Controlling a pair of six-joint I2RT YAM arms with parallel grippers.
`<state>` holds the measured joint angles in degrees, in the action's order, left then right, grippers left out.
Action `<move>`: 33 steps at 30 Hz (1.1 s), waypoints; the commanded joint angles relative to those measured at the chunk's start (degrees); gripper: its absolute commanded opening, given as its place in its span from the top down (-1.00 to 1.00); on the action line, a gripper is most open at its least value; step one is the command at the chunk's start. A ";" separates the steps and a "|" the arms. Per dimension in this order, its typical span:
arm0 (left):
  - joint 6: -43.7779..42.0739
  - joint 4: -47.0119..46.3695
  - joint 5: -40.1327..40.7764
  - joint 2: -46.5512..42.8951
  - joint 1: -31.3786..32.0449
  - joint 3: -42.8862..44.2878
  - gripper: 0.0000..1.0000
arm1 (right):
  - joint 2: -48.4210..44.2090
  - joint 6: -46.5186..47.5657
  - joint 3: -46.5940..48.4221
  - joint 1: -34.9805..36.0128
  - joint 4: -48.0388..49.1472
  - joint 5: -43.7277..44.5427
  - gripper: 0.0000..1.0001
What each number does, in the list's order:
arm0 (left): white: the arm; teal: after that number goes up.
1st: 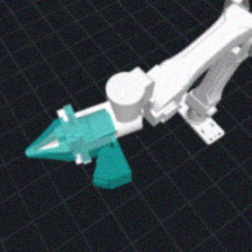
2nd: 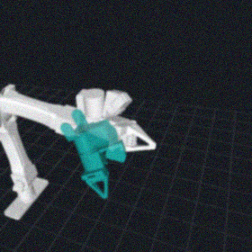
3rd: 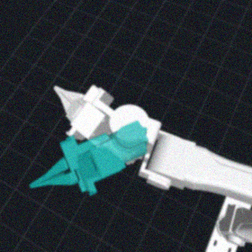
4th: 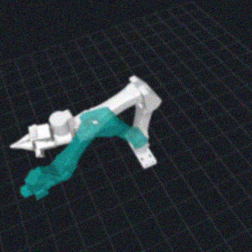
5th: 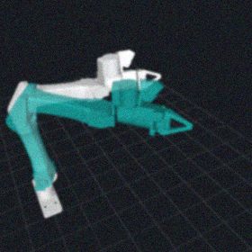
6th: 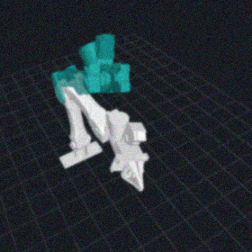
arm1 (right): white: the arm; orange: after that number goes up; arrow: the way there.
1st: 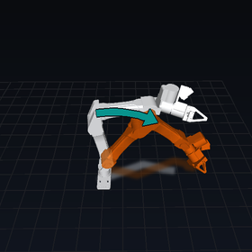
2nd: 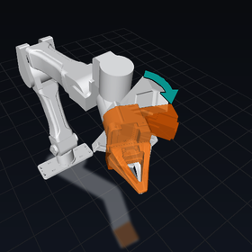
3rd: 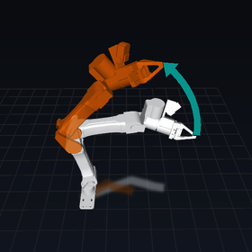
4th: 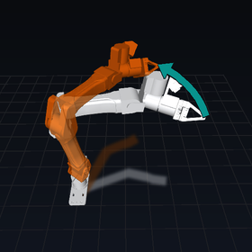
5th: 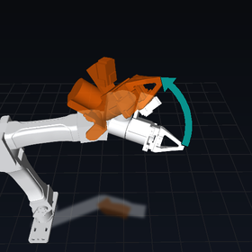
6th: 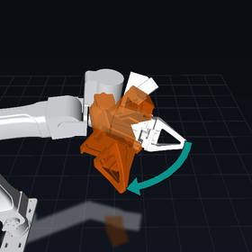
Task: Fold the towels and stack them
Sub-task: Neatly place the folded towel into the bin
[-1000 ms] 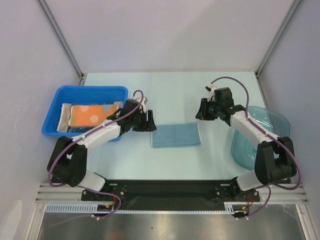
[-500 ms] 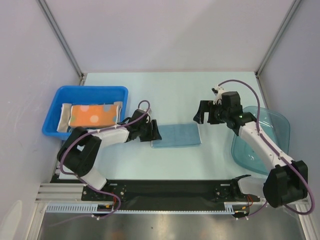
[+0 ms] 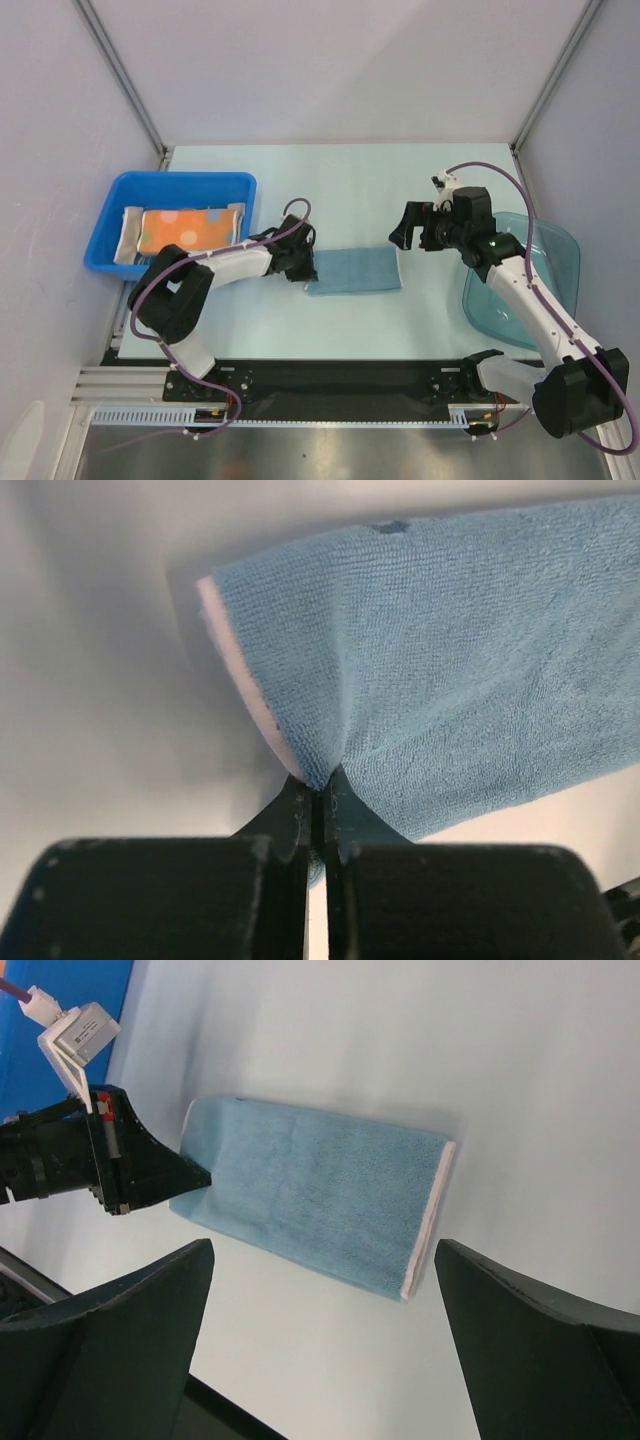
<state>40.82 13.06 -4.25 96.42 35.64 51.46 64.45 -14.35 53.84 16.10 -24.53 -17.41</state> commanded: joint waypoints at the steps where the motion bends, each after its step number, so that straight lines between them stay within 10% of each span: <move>1: -4.94 16.61 8.19 0.08 0.48 8.36 0.99 | -1.95 -0.24 1.35 0.25 0.54 -1.22 -0.99; 19: -21.03 47.40 39.75 -7.30 -6.61 31.24 0.99 | 1.29 0.64 1.35 0.16 2.39 -2.89 -1.00; 33: -33.96 31.86 38.88 -13.46 -28.25 24.56 0.99 | 6.22 1.78 2.93 0.25 4.06 -2.54 -0.99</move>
<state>11.66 50.54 34.26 83.26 9.06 76.75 69.67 -13.80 54.00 16.10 -23.11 -19.97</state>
